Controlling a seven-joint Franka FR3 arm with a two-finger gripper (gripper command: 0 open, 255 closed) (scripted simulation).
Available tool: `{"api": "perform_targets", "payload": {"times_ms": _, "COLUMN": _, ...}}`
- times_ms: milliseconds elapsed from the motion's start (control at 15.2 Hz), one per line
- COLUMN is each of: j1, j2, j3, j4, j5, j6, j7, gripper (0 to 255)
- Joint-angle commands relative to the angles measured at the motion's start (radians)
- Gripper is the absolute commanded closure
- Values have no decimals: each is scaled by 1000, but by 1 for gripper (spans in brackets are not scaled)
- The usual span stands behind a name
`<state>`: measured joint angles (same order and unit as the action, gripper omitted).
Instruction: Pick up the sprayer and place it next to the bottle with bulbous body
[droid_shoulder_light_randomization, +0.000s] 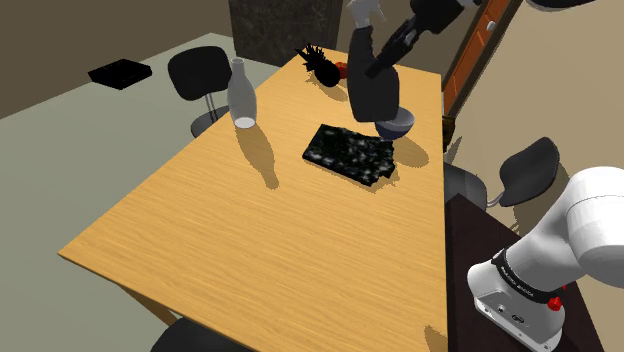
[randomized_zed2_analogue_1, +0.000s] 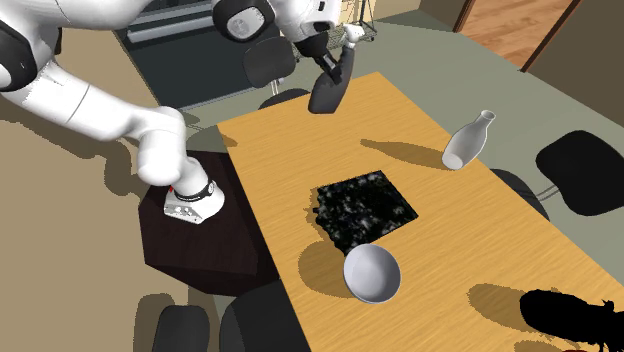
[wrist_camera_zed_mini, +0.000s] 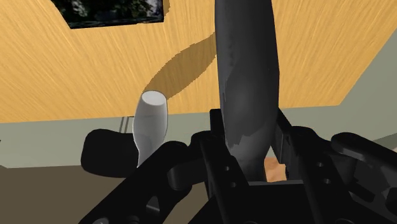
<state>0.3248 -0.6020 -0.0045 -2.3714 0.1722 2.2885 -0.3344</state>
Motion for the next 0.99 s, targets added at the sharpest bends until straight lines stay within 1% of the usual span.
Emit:
{"api": "perform_targets", "payload": {"times_ms": 0, "j1": -1, "j2": 2, "j3": 1, "j4": 30, "j5": -3, "j6": -27, "j7": 5, "gripper": 255}}
{"api": "perform_targets", "payload": {"times_ms": 198, "j1": -3, "j2": 5, "j3": 1, "j4": 64, "j5": -6, "j6": -59, "j7": 10, "gripper": 255}}
{"api": "perform_targets", "payload": {"times_ms": 594, "j1": -2, "j2": 229, "j3": -64, "j4": 250, "j5": 11, "j6": -31, "j7": -69, "gripper": 255}}
{"api": "perform_targets", "payload": {"times_ms": 924, "j1": -4, "j2": 418, "j3": -112, "j4": 440, "j5": 46, "j6": -43, "j7": -134, "gripper": 255}}
